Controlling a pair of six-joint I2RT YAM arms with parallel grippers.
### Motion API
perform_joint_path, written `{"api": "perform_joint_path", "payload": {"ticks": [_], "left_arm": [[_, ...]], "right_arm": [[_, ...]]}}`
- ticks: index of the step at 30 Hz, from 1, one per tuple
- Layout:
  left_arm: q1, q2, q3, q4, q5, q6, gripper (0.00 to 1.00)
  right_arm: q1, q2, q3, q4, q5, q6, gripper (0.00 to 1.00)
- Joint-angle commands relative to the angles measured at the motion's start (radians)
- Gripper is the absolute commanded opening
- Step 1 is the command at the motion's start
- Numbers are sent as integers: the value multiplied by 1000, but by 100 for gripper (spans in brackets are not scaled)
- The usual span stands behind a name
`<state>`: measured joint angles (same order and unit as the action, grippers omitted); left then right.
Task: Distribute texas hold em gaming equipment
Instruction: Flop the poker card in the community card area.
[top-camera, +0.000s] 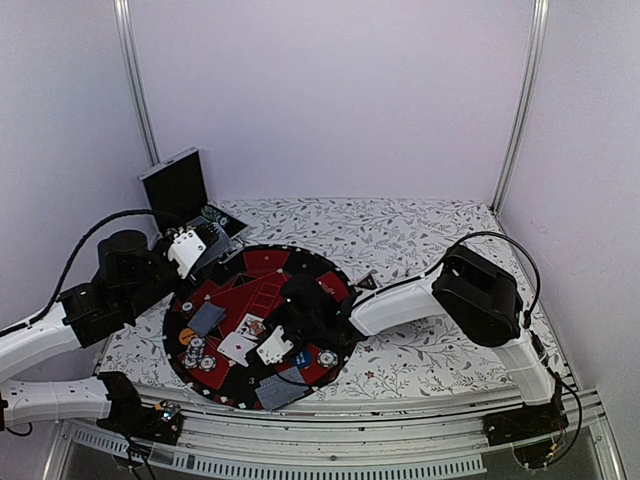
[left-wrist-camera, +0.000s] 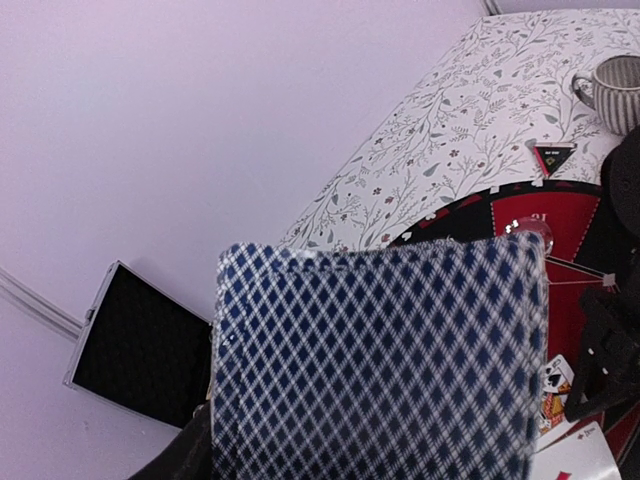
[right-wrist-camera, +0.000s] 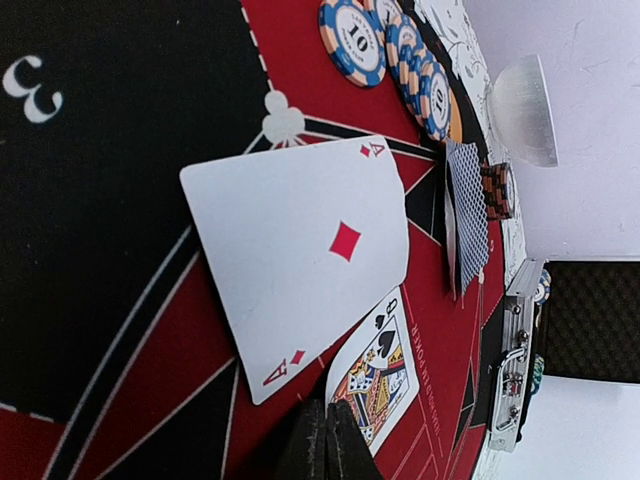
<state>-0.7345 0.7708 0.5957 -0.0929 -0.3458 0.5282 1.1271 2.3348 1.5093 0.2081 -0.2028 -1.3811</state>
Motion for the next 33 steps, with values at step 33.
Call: {"api": "perform_joint_path", "payload": {"ticks": [33], "left_arm": [[17, -4, 27, 18, 22, -12, 54]], "right_arm": [[26, -16, 25, -59, -7, -68, 11]]}}
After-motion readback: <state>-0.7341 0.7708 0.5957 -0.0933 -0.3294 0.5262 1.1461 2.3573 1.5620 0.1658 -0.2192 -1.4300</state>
